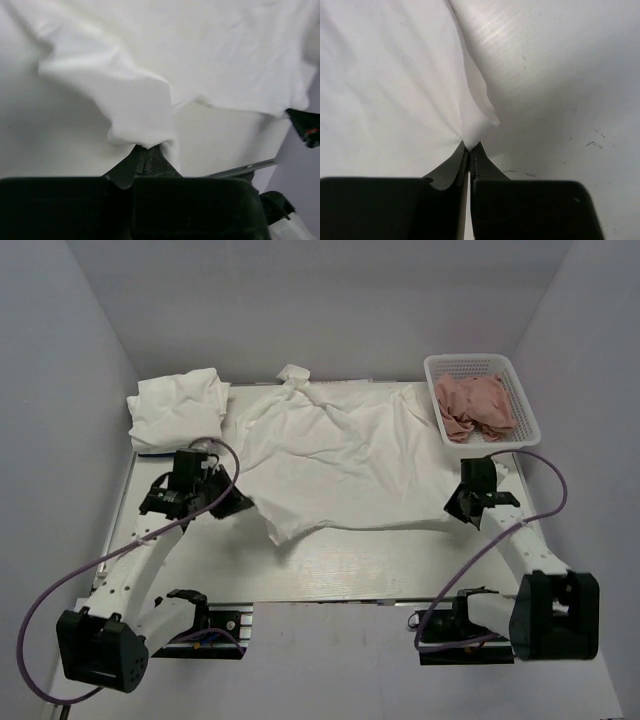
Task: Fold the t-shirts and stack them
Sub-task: Flatten out the tshirt
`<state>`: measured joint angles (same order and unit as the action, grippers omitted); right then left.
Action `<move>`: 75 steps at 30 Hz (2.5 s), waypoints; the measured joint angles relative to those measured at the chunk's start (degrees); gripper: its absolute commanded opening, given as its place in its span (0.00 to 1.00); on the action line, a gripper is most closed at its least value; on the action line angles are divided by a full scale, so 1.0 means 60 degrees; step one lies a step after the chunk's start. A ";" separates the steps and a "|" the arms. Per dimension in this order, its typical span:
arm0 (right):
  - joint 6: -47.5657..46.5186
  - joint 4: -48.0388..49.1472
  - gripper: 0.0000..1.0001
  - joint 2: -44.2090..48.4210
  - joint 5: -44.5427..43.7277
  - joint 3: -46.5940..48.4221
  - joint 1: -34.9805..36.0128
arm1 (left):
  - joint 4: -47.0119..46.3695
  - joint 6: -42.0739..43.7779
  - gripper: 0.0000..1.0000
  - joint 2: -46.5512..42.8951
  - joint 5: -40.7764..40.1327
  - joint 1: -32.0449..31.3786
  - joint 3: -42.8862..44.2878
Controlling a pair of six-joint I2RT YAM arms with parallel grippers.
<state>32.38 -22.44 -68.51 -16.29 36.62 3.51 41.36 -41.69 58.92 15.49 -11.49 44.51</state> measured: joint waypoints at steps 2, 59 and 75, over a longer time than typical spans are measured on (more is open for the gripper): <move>-0.0200 -0.0270 0.00 0.0667 0.0000 0.0324 0.0000 | -0.0193 0.0277 0.00 -0.0127 -0.0095 0.0000 0.1053; -0.3774 0.0058 0.00 0.3235 0.2524 0.9628 0.0044 | -0.4546 0.5329 0.00 0.0732 -0.1475 0.0076 1.3140; -0.3162 0.1198 0.00 -0.0266 0.2820 0.5763 0.0044 | -0.5442 0.4765 0.00 0.5482 -0.1832 0.0091 0.8266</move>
<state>13.41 -15.25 -70.11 0.62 71.20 3.77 8.71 -13.10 91.81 4.49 -10.94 94.11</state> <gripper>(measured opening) 0.020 0.009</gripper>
